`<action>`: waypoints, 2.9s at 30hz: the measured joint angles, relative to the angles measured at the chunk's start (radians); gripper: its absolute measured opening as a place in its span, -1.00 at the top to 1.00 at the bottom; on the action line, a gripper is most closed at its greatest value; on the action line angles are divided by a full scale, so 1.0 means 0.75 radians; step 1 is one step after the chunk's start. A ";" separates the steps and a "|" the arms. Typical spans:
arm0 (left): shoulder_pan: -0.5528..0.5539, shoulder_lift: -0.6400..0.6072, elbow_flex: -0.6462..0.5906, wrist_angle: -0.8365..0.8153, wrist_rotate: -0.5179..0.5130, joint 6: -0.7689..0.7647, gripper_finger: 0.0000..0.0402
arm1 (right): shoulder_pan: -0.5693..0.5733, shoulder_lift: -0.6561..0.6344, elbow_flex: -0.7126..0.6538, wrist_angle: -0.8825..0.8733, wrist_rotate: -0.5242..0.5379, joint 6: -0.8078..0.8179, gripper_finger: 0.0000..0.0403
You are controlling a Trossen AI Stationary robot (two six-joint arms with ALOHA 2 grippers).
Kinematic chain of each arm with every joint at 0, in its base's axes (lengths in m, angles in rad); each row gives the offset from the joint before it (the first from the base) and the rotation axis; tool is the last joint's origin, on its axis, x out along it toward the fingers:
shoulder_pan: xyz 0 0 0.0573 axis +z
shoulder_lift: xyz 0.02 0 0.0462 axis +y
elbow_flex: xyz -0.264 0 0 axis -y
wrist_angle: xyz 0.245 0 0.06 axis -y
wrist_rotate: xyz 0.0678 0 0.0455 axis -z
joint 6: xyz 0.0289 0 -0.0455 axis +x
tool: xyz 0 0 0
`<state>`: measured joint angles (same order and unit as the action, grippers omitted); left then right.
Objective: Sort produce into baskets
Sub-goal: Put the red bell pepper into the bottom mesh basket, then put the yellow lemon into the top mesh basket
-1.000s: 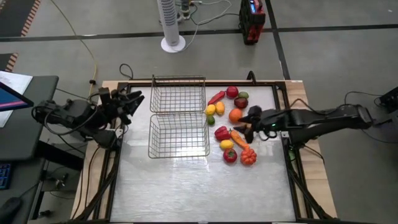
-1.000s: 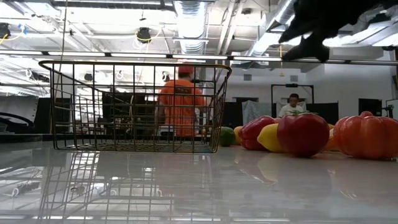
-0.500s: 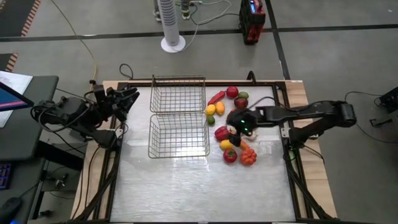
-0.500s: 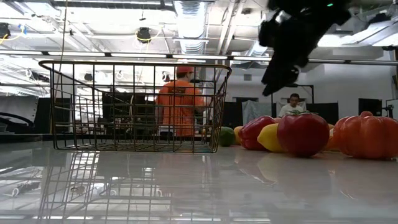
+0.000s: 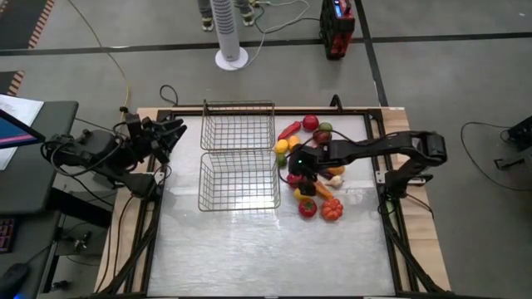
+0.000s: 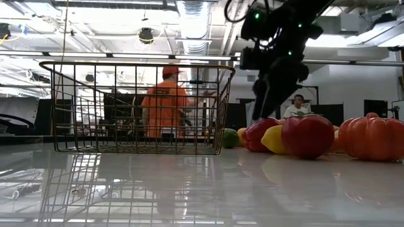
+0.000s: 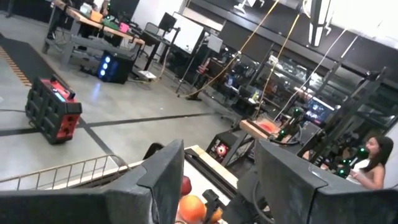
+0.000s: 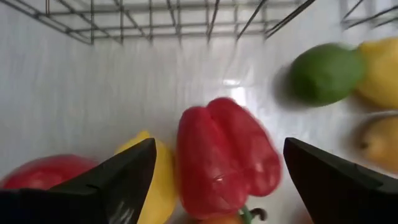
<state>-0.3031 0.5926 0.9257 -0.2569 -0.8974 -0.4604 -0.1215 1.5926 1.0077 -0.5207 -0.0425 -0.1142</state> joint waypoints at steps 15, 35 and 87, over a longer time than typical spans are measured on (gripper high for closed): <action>0.000 -0.007 0.000 0.000 0.002 0.007 0.09 | 0.001 0.186 0.004 -0.075 -0.016 -0.039 -0.55; 0.000 -0.015 -0.001 0.002 -0.039 -0.006 0.09 | -0.016 -0.275 -0.003 0.123 0.029 0.404 -0.58; 0.000 -0.015 -0.001 0.003 -0.004 -0.055 0.09 | 0.235 -0.138 0.209 -0.107 0.097 0.477 -0.75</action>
<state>-0.3033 0.5812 0.9249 -0.2547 -0.9005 -0.5014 0.0545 1.4891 1.1645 -0.6012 0.0306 0.2433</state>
